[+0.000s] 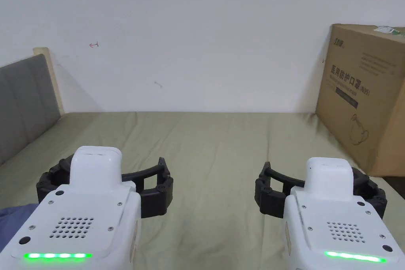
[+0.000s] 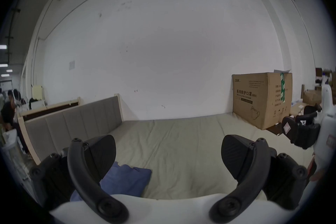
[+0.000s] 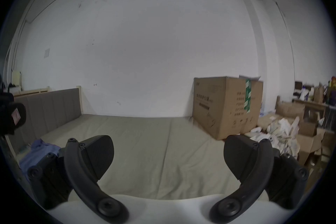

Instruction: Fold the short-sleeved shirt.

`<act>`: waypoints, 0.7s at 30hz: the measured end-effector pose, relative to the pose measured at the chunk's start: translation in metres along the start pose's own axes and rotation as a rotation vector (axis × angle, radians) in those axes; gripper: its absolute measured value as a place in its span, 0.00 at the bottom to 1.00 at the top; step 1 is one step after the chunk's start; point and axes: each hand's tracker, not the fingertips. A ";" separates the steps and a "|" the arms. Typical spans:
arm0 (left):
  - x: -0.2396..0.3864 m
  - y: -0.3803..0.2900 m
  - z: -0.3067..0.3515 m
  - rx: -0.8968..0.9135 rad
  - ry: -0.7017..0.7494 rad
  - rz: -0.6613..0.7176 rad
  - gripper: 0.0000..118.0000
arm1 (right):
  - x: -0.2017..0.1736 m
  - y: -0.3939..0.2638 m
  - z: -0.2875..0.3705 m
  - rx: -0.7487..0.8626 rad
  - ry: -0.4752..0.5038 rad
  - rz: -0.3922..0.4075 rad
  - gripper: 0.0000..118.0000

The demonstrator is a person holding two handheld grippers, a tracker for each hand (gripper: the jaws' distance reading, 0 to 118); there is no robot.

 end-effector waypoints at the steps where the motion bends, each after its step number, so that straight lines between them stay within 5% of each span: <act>1: -0.001 -0.001 0.000 0.001 0.000 0.009 0.95 | -0.001 0.000 0.003 0.003 0.003 0.008 1.00; 3: -0.004 -0.004 0.001 0.002 -0.005 0.026 0.70 | 0.001 0.002 0.001 -0.021 0.004 0.010 0.99; 4: -0.003 -0.004 -0.001 -0.005 -0.004 0.031 0.36 | 0.002 0.001 0.002 -0.017 0.012 -0.005 0.94; 5: -0.003 -0.005 -0.003 -0.014 0.003 0.033 0.14 | 0.002 0.002 0.003 -0.019 0.027 -0.014 0.86; 6: -0.003 -0.005 -0.005 -0.031 0.025 0.036 0.06 | 0.003 0.002 0.001 -0.020 0.024 -0.012 0.67; 7: -0.005 -0.006 -0.005 -0.029 0.022 0.039 0.06 | 0.002 0.002 0.002 -0.010 0.020 -0.003 0.28; 8: -0.005 -0.006 -0.005 -0.032 0.008 0.050 0.05 | 0.002 0.001 0.000 -0.004 0.004 0.016 0.17; 10: -0.007 -0.005 -0.005 -0.046 -0.016 0.071 0.00 | 0.006 0.001 -0.002 -0.006 0.040 0.036 0.15; 13: -0.003 -0.006 -0.004 -0.023 0.020 0.061 0.00 | 0.006 0.001 -0.001 0.001 0.046 0.039 0.00; 21: -0.005 -0.001 -0.007 -0.031 0.013 0.057 0.00 | 0.011 0.006 -0.002 -0.007 0.073 0.018 0.00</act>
